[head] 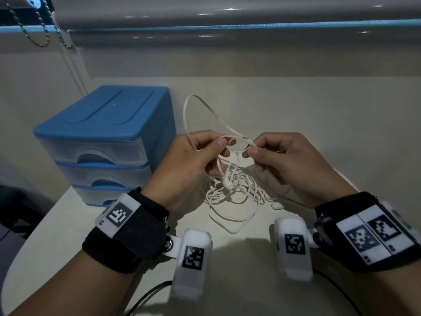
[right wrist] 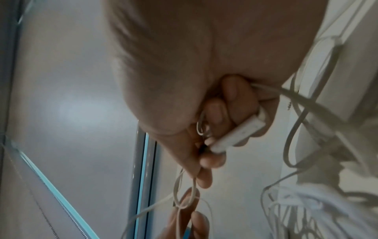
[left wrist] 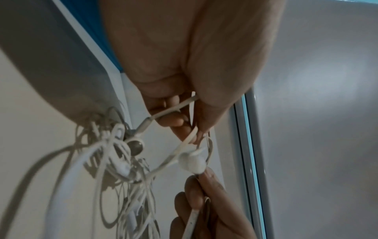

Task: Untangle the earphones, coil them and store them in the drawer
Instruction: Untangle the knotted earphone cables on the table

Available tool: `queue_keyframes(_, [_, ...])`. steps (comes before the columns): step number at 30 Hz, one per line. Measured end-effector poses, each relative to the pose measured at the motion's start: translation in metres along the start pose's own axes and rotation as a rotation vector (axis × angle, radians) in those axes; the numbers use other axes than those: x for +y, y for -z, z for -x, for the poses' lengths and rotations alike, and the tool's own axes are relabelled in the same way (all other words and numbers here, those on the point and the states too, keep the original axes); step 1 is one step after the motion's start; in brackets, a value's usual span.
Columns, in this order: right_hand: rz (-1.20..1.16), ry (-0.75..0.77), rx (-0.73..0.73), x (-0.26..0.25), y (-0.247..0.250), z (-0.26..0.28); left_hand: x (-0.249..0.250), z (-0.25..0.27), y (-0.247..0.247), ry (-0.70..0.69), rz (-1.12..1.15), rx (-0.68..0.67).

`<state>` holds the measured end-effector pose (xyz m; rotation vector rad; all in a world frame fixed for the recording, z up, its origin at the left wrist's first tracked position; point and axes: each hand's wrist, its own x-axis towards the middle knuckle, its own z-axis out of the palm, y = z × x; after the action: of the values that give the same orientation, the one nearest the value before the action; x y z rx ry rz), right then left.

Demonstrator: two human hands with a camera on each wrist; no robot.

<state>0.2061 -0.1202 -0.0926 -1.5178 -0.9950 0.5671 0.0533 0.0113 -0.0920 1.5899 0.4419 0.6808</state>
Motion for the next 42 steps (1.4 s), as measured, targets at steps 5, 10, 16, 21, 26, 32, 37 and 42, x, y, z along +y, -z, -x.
queue_keyframes(5, [-0.069,0.009,0.018,0.000,0.004,0.001,0.002,0.001,0.004,0.004,-0.047,-0.009])
queue_keyframes(10, [-0.081,-0.136,-0.299,-0.007,-0.005,0.012,0.003,0.003,0.003,-0.002,-0.016,-0.016])
queue_keyframes(16, [0.012,-0.084,-0.232,-0.004,-0.006,0.008,0.005,0.003,0.003,-0.064,-0.002,-0.013])
queue_keyframes(21, [-0.087,-0.075,-0.364,-0.004,-0.010,0.013,0.007,0.004,0.000,-0.116,0.090,-0.100])
queue_keyframes(26, [-0.089,-0.047,-0.284,-0.002,-0.014,0.011,0.007,0.006,-0.001,-0.150,0.175,-0.177])
queue_keyframes(32, [-0.131,-0.059,-0.161,-0.002,-0.010,0.008,0.007,0.004,0.004,-0.103,-0.094,-0.112])
queue_keyframes(37, [-0.313,-0.033,-0.074,-0.006,-0.012,0.011,0.001,0.006,0.002,0.027,-0.282,-0.258])
queue_keyframes(42, [-0.269,0.019,0.062,-0.008,-0.013,0.007,-0.007,0.001,0.005,0.046,-0.355,-0.250])
